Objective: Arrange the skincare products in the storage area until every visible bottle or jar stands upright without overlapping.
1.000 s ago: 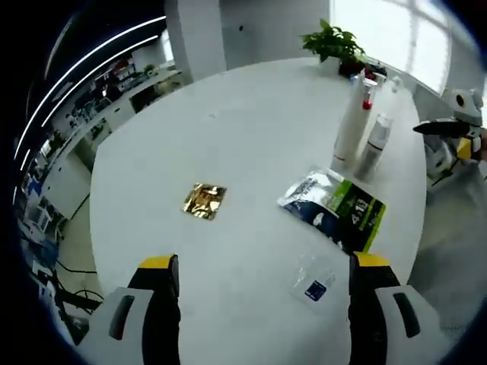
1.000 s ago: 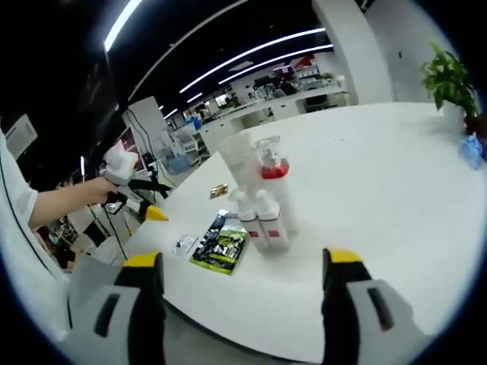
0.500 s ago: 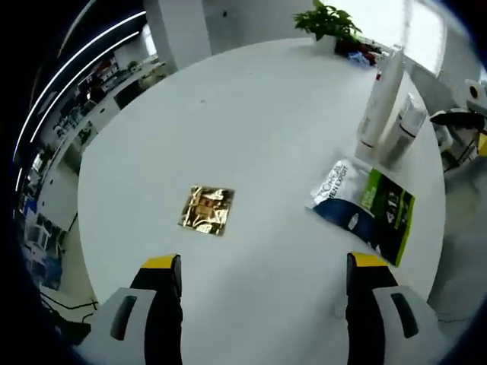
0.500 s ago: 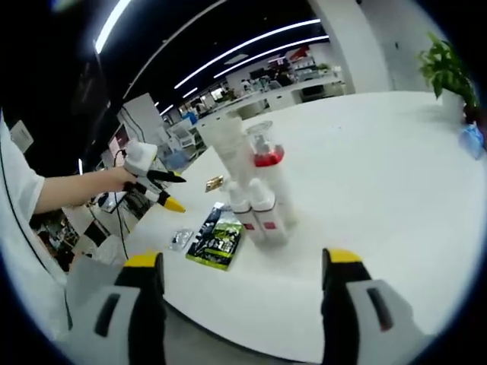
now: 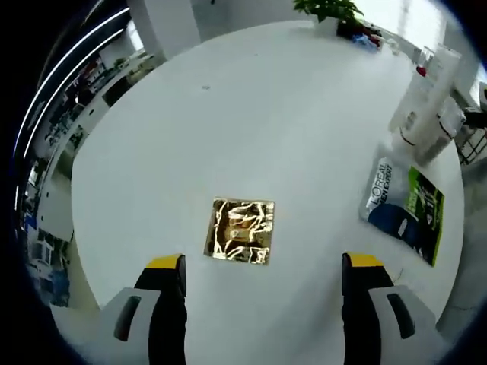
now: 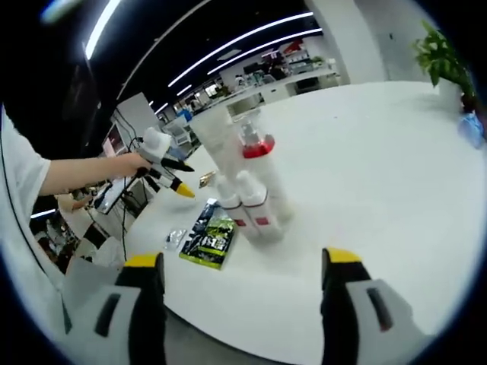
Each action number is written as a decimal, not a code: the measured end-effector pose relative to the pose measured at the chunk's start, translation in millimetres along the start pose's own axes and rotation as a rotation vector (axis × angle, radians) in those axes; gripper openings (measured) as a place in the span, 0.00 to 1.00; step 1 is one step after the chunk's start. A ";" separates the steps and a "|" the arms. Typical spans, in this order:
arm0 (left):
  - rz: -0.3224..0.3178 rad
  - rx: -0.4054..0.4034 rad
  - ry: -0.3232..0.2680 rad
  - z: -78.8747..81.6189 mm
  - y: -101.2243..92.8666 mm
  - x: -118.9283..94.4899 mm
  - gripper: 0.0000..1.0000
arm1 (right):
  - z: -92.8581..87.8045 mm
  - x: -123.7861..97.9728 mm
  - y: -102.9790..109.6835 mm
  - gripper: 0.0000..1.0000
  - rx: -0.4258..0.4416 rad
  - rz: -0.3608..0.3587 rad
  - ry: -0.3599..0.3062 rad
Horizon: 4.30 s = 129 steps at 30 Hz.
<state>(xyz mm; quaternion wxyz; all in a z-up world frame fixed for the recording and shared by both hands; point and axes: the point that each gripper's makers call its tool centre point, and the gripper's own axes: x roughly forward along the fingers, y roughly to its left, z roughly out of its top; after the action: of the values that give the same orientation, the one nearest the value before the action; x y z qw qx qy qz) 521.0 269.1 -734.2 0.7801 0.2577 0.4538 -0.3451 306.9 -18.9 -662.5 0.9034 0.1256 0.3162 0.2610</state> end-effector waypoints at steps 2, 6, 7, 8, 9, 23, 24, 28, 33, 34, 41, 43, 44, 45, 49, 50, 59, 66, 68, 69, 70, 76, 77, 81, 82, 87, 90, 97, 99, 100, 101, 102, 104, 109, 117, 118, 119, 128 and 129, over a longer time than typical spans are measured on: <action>-0.003 0.026 0.023 -0.6 1.6 6.5 0.81 | -2.4 0.9 -1.4 0.85 0.002 -0.003 0.008; -0.012 0.043 0.033 4.0 5.2 15.9 0.80 | -2.5 2.2 -5.5 0.85 0.012 -0.010 0.010; -0.018 0.036 0.032 5.1 5.6 17.4 0.79 | -2.1 2.6 -6.3 0.85 0.014 -0.011 0.009; -0.018 0.026 0.034 6.2 7.6 19.4 0.78 | -1.7 3.0 -7.1 0.85 0.015 -0.012 0.008; -0.018 0.026 0.038 6.5 8.6 20.6 0.77 | -1.6 3.3 -7.7 0.85 0.015 -0.013 0.008; -0.100 -0.002 0.069 8.2 7.5 26.6 0.53 | -6.1 2.0 -14.9 0.85 0.029 -0.033 0.017; -0.101 0.000 0.067 8.2 7.8 26.8 0.52 | -6.2 2.0 -14.9 0.85 0.031 -0.034 0.016; -0.102 -0.027 0.056 9.6 11.0 25.0 0.37 | -5.0 3.0 -13.9 0.85 0.030 -0.031 0.013; -0.090 -0.046 0.080 6.6 10.6 22.9 0.36 | -2.6 3.6 -12.4 0.85 0.029 -0.026 0.008; -0.085 -0.062 0.080 6.8 10.2 21.3 0.36 | -1.6 3.4 -12.4 0.85 0.028 -0.024 0.006; -0.032 -0.374 0.065 4.5 -0.7 -1.1 0.36 | 4.1 2.0 -12.3 0.85 0.025 -0.017 -0.006; -0.023 -0.424 0.063 -0.4 -4.4 -5.7 0.36 | 5.4 2.0 -12.1 0.85 0.027 -0.013 -0.013; -0.016 -0.443 0.062 -3.2 -6.2 -8.2 0.36 | 5.8 1.9 -11.8 0.85 0.026 -0.011 -0.015; 0.019 -0.503 0.073 -9.8 -5.8 -12.1 0.36 | 6.7 1.9 -10.5 0.85 0.022 -0.008 -0.016; 0.047 -0.562 -0.004 -10.9 -9.9 -21.0 0.37 | 8.4 1.2 -5.9 0.85 0.013 0.002 -0.019; 0.053 -0.594 -0.026 -11.5 -13.9 -24.6 0.37 | 8.3 1.0 -5.8 0.85 0.013 0.004 -0.021; 0.130 -0.764 -0.152 -25.8 -45.3 -35.6 0.37 | 8.3 -1.1 -2.1 0.84 0.003 0.012 -0.023; 0.177 -0.821 -0.167 -37.5 -68.7 -33.6 0.37 | 9.2 -2.4 -0.8 0.84 0.002 0.010 -0.028; 0.188 -0.820 -0.165 -38.5 -75.0 -33.1 0.37 | 9.2 -2.8 -0.9 0.84 0.001 0.009 -0.027; 0.193 -0.816 -0.166 -38.5 -76.9 -33.1 0.37 | 9.4 -3.1 -0.7 0.84 0.001 0.009 -0.028; 0.200 -0.807 -0.165 -38.3 -79.7 -33.3 0.37 | 9.6 -3.5 -0.6 0.84 0.002 0.008 -0.028; 0.209 -0.785 -0.156 -40.4 -88.0 -31.6 0.37 | 8.8 -4.5 -2.3 0.84 0.005 0.002 -0.025; 0.211 -0.789 -0.154 -41.2 -89.8 -30.9 0.37 | 8.3 -4.2 -2.6 0.84 0.006 0.001 -0.024; 0.225 -0.776 -0.122 -48.4 -95.1 -26.3 0.37 | 7.7 -2.7 -1.8 0.84 0.005 0.002 -0.019; 0.230 -0.770 -0.117 -50.9 -93.1 -23.3 0.37 | 7.7 -2.3 -1.6 0.83 0.005 0.003 -0.017; 0.260 -0.753 -0.112 -53.0 -87.7 -22.2 0.37 | 9.2 -1.6 -0.3 0.83 0.001 0.006 -0.016; 0.265 -0.739 -0.106 -51.3 -87.1 -21.0 0.37 | 8.8 -1.3 0.4 0.83 -0.003 0.007 -0.013; 0.270 -0.739 -0.105 -49.8 -87.5 -21.2 0.39 | 10.0 -2.5 2.6 0.83 -0.007 0.009 -0.018; 0.269 -0.738 -0.103 -49.4 -87.0 -20.9 0.40 | 10.2 -4.0 2.4 0.83 -0.008 0.007 -0.019; 0.267 -0.739 -0.102 -49.1 -86.6 -20.7 0.40 | 10.4 -4.8 2.2 0.83 -0.008 0.006 -0.020; 0.264 -0.745 -0.103 -48.5 -86.7 -20.5 0.41 | 10.8 -6.1 2.1 0.83 -0.008 0.004 -0.022; 0.262 -0.748 -0.104 -48.5 -86.9 -20.4 0.42 | 11.4 -7.1 2.1 0.83 -0.009 0.003 -0.025; 0.262 -0.758 -0.101 -49.0 -87.5 -20.7 0.45 | 13.0 -9.5 2.0 0.83 -0.012 0.001 -0.030; 0.273 -0.736 -0.133 -43.8 -86.9 -29.4 0.47 | 16.5 -13.6 2.9 0.83 -0.020 0.001 -0.042; 0.274 -0.735 -0.172 -44.5 -91.0 -49.8 0.52 | 22.6 -21.2 12.7 0.83 -0.052 0.015 -0.059; 0.274 -0.732 -0.177 -45.1 -89.4 -50.4 0.53 | 23.3 -22.5 13.6 0.83 -0.056 0.015 -0.060; 0.271 -0.730 -0.183 -45.2 -90.0 -53.9 0.54 | 24.2 -24.6 14.4 0.83 -0.062 0.017 -0.064; 0.181 -0.613 -0.363 -14.3 -116.5 -96.7 0.62 | 34.3 -38.3 29.0 0.83 -0.098 0.038 -0.098; 0.177 -0.603 -0.379 -12.3 -118.9 -101.3 0.63 | 34.3 -39.1 30.9 0.83 -0.099 0.041 -0.100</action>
<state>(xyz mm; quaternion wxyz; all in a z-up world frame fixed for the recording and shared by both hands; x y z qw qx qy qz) 387.1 234.0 -660.6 0.9180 -0.0140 0.3586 -0.1687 290.6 -16.8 -604.3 0.9177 0.0999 0.2546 0.2882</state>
